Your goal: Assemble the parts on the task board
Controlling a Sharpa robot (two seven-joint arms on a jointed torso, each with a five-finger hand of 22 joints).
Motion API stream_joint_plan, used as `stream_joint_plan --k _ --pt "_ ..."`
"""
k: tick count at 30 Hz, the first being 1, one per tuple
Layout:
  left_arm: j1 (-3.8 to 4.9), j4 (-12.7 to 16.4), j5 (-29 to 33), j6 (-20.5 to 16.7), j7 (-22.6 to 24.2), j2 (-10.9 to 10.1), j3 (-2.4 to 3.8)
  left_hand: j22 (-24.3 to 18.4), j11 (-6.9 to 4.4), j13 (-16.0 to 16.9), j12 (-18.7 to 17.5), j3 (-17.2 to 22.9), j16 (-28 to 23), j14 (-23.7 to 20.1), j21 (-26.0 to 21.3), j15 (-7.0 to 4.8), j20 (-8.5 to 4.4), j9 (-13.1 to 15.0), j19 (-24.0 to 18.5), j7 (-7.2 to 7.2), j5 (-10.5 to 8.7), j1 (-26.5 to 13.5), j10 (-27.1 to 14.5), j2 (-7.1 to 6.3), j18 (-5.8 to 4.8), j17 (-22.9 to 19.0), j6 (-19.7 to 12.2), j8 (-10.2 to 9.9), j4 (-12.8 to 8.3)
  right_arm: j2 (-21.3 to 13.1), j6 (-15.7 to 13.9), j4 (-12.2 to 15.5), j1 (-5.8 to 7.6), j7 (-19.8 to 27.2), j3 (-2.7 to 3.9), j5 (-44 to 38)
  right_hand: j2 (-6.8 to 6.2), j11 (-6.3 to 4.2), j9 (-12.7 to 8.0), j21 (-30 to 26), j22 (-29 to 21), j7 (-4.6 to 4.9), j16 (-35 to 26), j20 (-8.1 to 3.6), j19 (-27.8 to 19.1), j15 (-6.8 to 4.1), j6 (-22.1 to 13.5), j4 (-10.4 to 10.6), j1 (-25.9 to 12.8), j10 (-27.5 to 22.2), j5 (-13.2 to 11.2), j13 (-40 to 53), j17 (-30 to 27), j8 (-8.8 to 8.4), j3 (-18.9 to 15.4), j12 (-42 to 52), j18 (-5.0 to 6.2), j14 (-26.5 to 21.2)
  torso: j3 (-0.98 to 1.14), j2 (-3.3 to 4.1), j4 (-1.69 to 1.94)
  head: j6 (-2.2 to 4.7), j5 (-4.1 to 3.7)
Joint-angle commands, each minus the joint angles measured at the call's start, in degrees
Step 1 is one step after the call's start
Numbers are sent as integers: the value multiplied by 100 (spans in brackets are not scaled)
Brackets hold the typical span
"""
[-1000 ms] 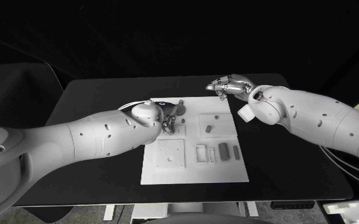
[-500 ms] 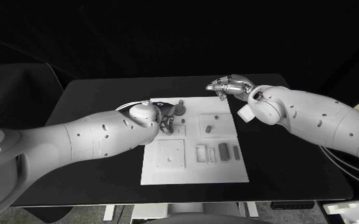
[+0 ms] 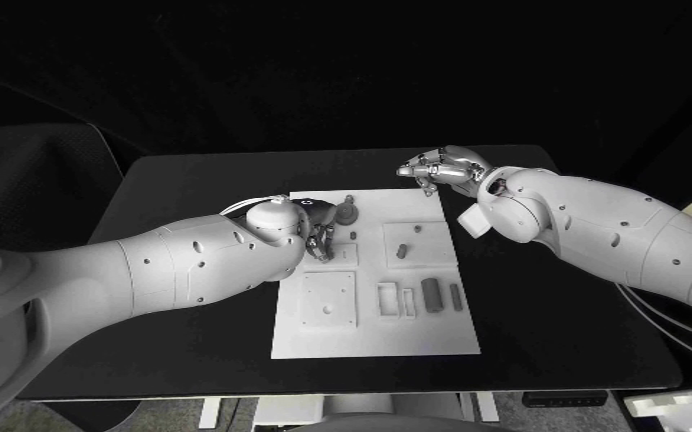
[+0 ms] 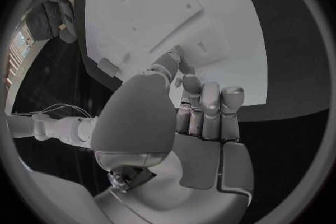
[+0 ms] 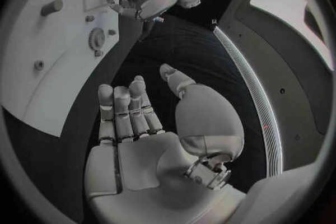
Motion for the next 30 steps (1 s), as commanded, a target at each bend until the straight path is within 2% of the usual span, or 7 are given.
stream_joint_plan --k 1,8,21,25,30 --pt "21 -1 -13 127 -37 38 3 -7 -6 -6 -27 23 34 -24 165 -28 -38 147 0 135 20 -24 -21 55 382 -7 407 34 8 10 114 0 0 18 3 -28 33 -4 7 25 -2 -4 15 -5 -25 -2 17 2 -42 -11 -18 -6 0 25 -25 0 -80 18 9 3 -5 9 0" --pt "39 -36 -254 112 -158 104 1 -7 -6 -6 -28 23 35 -23 164 -28 -37 149 1 134 20 -30 -19 52 381 -9 412 36 12 26 118 -21 -1 10 3 -59 33 -4 7 25 -2 -4 15 -5 -25 -1 17 1 -42 -11 -18 -7 0 26 -26 0 -80 18 9 5 -5 16 -2" --pt "43 -47 -258 166 -181 100 2 -8 -6 -8 -28 26 35 -22 164 -28 -37 150 2 133 22 -35 -17 52 380 -12 418 38 14 39 101 1 -2 -63 3 -376 35 -4 8 26 -2 -5 16 -5 -25 -1 17 -1 -39 -11 -18 -8 0 27 -26 1 -79 19 7 3 2 21 -13" --pt "43 -50 -258 165 -184 108 1 -8 -6 -8 -28 26 35 -22 164 -28 -36 150 2 133 22 -36 -17 51 380 -13 419 39 15 43 86 28 -4 -138 3 -702 36 -4 8 27 -2 -5 16 -5 -25 -1 16 -1 -38 -11 -17 -8 0 27 -25 1 -79 19 5 3 0 23 -12" --pt "43 -42 -258 95 -178 78 1 -9 -6 -9 -29 26 35 -22 163 -28 -36 151 2 133 22 -38 -17 49 380 -14 421 39 16 32 108 199 -13 -311 2 -1313 71 -10 13 39 -1 -8 28 -11 -16 -4 24 -21 4 6 -12 -10 1 40 -2 13 -72 33 2 6 -2 23 -4"
